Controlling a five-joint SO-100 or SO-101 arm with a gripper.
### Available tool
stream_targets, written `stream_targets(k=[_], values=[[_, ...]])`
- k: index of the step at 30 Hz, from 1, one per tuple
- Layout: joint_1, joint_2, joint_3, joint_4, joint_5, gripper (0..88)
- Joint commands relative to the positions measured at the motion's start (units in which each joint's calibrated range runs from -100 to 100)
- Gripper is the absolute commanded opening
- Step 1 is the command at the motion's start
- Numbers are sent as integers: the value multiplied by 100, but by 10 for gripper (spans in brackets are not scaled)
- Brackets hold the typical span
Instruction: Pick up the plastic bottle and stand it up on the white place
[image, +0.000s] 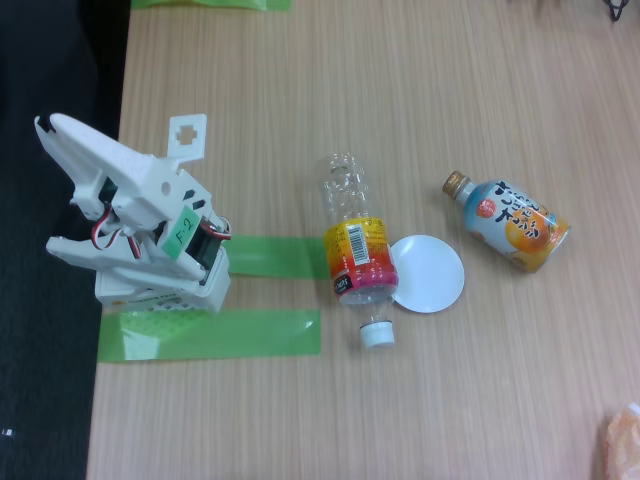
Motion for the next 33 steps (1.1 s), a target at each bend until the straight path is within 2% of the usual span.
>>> stream_targets(k=[1,33], values=[[30,25,27,-92,29,54],[-15,25,27,-92,24,53]])
